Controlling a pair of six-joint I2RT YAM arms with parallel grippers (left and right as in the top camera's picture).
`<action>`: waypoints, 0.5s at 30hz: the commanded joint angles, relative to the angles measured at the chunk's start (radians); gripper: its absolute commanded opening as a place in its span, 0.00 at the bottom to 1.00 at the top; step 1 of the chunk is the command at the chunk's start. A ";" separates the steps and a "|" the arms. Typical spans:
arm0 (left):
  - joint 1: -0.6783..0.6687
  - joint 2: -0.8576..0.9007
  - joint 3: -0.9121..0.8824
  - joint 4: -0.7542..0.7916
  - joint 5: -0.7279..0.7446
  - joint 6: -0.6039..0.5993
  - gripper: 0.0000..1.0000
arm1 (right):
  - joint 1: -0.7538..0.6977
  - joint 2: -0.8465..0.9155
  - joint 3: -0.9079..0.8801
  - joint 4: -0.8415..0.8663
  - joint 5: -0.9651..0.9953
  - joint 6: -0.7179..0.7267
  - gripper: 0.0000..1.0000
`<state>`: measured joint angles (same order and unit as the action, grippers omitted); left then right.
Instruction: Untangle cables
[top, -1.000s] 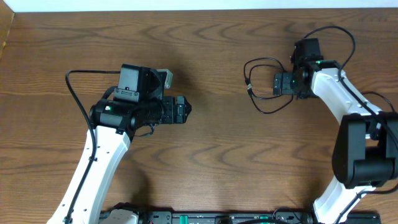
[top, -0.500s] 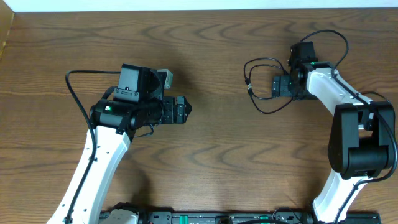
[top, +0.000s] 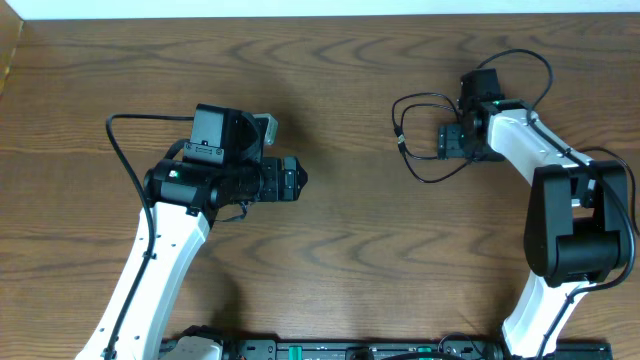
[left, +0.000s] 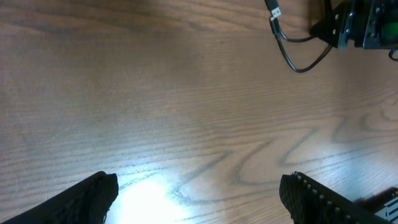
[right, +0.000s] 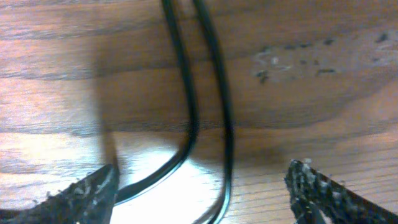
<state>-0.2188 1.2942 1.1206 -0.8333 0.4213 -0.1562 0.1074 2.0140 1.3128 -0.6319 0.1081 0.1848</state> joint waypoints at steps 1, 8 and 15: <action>0.002 0.006 -0.004 -0.012 0.016 0.014 0.88 | 0.015 0.050 -0.027 -0.012 0.016 0.045 0.66; 0.002 0.006 -0.004 -0.027 0.016 0.014 0.88 | 0.026 0.050 -0.028 -0.016 -0.022 0.119 0.05; 0.002 0.006 -0.004 -0.041 0.016 0.014 0.88 | 0.039 0.040 -0.028 -0.015 -0.131 0.143 0.01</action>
<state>-0.2188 1.2942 1.1206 -0.8650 0.4213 -0.1562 0.1291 2.0178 1.3125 -0.6350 0.0704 0.3038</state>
